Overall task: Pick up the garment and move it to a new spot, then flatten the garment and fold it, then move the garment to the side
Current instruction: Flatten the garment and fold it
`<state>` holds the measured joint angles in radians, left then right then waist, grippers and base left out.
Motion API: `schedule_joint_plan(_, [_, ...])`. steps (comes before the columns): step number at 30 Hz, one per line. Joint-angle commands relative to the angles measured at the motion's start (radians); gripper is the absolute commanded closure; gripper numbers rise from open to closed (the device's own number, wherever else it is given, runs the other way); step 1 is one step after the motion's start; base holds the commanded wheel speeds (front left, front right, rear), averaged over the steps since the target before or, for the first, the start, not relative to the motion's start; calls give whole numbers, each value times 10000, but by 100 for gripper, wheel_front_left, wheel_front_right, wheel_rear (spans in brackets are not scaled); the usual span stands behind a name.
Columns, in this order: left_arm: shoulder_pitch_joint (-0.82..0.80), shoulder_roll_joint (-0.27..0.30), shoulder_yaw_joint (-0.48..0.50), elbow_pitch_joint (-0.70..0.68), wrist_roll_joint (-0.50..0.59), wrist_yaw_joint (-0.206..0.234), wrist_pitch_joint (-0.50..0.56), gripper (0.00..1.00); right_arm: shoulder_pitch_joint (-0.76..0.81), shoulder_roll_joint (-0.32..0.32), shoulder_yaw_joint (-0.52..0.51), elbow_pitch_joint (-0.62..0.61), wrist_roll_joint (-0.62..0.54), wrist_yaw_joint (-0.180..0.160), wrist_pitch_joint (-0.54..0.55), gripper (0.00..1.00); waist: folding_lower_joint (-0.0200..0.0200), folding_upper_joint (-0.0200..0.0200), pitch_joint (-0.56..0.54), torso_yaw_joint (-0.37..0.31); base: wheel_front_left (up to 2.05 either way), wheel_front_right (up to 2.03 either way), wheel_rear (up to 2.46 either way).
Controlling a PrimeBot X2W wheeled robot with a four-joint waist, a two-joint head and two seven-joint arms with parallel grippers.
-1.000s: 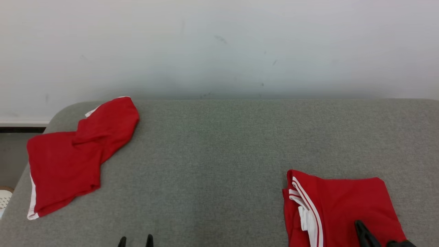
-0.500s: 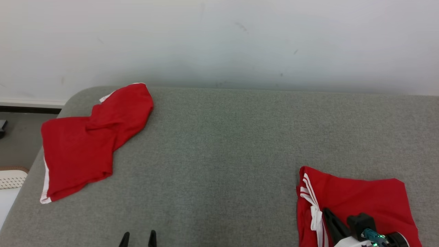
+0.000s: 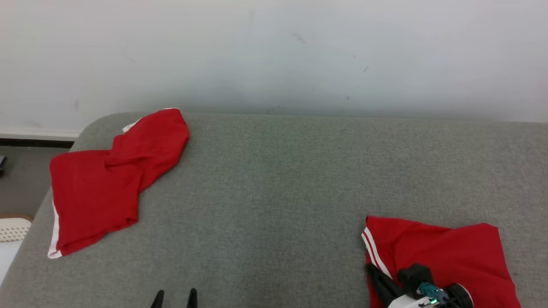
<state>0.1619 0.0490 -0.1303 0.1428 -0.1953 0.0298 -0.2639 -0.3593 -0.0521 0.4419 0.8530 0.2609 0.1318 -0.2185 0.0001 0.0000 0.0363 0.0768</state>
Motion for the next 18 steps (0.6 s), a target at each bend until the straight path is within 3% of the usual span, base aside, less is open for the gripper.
schedule_joint_plan(1, [-99, 32, 47, -11, -14, 1, -2, 0, 45, -11, 276, -35, 250, -24, -36, 100, -1, 0, -19, -86, 0, 0, 0])
schedule_joint_plan(7, [-34, 31, 76, -65, -28, 26, -2, 0, -114, -13, 776, -332, 711, -24, -311, 100, -1, 0, -72, -436, 0, 0, 0])
schedule_joint_plan(12, [-34, 31, 157, -94, 35, -13, -2, 0, 134, -145, 229, -1015, 596, -24, -449, 97, -1, 0, -228, -657, 0, 0, 0])
schedule_joint_plan(13, [-36, 31, 174, -104, 49, -20, -2, 0, 269, -239, 35, -1238, 572, -24, -466, 78, -1, 0, -270, -685, 0, 0, 0])
schedule_joint_plan(16, [-65, 32, 219, -165, 80, -41, -2, 0, 677, -620, -675, -2221, 243, -24, -467, 47, -1, 0, -335, -756, 0, 0, 0])
schedule_joint_plan(17, [-93, 31, 226, -191, 101, -42, -2, 0, 873, -741, -957, -2586, 114, -24, -469, 15, -1, 0, -352, -773, 0, 0, 0])
schedule_joint_plan(18, [-118, 31, 241, -202, 120, -59, -2, 0, 1090, -853, -1267, -2955, -10, -24, -466, 0, -1, 0, -370, -787, 0, 0, 0])
